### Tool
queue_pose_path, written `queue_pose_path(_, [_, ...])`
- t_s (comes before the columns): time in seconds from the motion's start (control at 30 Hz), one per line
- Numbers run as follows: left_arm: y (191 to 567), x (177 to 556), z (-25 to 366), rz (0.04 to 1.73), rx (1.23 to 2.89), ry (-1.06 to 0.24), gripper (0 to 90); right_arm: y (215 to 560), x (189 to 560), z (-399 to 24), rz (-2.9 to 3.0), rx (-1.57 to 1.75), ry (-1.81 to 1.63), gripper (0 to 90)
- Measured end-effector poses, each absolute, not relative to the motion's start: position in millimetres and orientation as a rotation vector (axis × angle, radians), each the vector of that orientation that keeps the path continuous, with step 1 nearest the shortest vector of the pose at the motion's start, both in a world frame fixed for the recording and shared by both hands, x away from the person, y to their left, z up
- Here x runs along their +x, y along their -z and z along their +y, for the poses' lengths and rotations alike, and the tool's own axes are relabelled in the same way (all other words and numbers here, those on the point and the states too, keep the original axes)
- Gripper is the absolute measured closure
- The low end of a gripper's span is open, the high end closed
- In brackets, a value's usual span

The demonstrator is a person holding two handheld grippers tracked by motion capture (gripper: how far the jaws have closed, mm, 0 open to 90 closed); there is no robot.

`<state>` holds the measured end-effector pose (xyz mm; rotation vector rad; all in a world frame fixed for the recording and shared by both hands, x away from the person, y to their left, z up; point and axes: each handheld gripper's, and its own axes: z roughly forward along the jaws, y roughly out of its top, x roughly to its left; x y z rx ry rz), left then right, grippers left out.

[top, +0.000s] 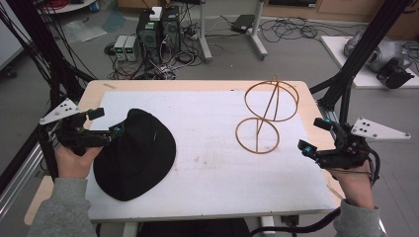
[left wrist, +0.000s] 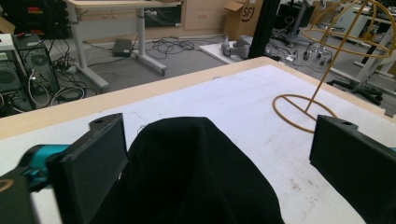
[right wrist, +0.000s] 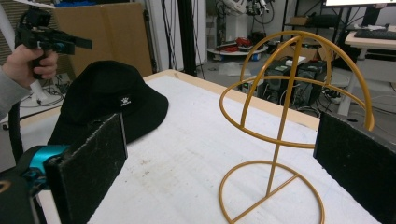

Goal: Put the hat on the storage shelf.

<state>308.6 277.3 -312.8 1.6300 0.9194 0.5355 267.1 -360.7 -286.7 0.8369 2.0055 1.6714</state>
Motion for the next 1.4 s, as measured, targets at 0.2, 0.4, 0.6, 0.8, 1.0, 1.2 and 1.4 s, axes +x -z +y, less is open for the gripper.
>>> queue_pose_path(0.2, [321, 318, 274, 0.943, 1.661, -0.534, 9.6, 287, 267, -361, 2.009, 0.834, -1.672, 1.9])
queue_pose_path(0.4, [329, 324, 269, 0.957, 1.700, -0.527, 15.2, 287, 267, -360, 2.016, 0.826, -1.670, 1.9])
queue_pose_path(0.6, [335, 328, 270, 0.978, 1.697, -0.524, 20.6, 287, 267, -360, 2.015, 0.820, -1.672, 1.9])
queue_pose_path(0.8, [342, 332, 270, 0.999, 1.707, -0.495, 30.7, 287, 267, -361, 2.020, 0.835, -1.672, 1.9])
queue_pose_path(1.0, [345, 333, 271, 1.005, 1.709, -0.467, 39.4, 287, 267, -362, 2.021, 0.832, -1.671, 1.9])
queue_pose_path(1.2, [347, 334, 272, 1.011, 1.711, -0.444, 44.2, 287, 268, -362, 2.019, 0.833, -1.674, 1.9])
queue_pose_path(1.4, [349, 335, 271, 1.000, 1.720, -0.418, 56.3, 287, 268, -362, 2.018, 0.835, -1.672, 1.9])
